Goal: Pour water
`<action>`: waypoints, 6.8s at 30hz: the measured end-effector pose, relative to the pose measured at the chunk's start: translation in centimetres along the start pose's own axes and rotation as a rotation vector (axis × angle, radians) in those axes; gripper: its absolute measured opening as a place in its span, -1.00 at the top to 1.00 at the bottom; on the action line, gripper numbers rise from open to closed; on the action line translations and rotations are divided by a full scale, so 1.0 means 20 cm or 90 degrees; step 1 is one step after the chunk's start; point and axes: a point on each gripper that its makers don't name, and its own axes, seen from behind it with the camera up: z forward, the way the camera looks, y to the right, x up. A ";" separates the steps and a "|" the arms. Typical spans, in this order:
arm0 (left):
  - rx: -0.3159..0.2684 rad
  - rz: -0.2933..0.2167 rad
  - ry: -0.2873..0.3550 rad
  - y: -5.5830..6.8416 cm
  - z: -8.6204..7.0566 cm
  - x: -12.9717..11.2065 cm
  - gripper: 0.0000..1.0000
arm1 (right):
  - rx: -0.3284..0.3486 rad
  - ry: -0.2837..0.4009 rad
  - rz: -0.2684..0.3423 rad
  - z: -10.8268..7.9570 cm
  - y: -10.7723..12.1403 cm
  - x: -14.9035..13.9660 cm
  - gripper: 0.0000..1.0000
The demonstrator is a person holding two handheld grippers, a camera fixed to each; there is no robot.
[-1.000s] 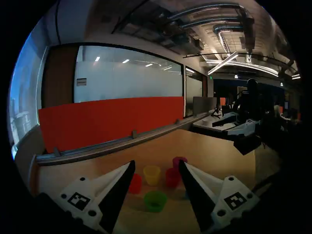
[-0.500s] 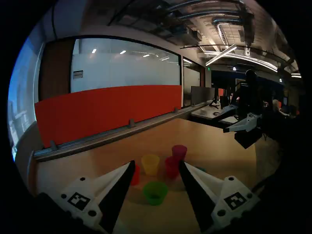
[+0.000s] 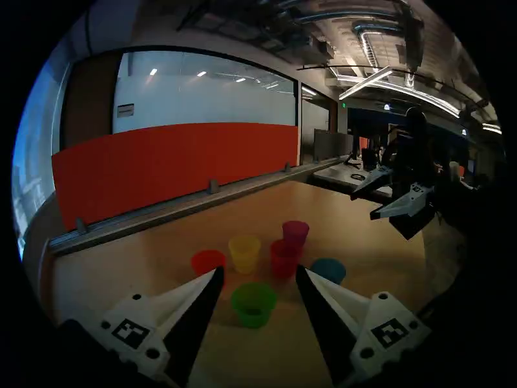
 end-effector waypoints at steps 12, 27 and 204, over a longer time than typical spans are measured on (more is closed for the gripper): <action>0.005 0.000 -0.047 -0.01 0.06 -0.21 -0.64 | 0.005 -0.039 -0.006 0.07 -0.03 -0.17 -0.99; -0.005 0.007 -0.114 0.02 0.12 -0.43 -0.64 | 0.022 -0.079 0.000 0.16 -0.09 -0.32 -0.99; -0.001 0.001 0.016 0.02 0.30 -0.08 -0.60 | 0.017 -0.031 -0.014 0.24 -0.12 -0.21 -0.77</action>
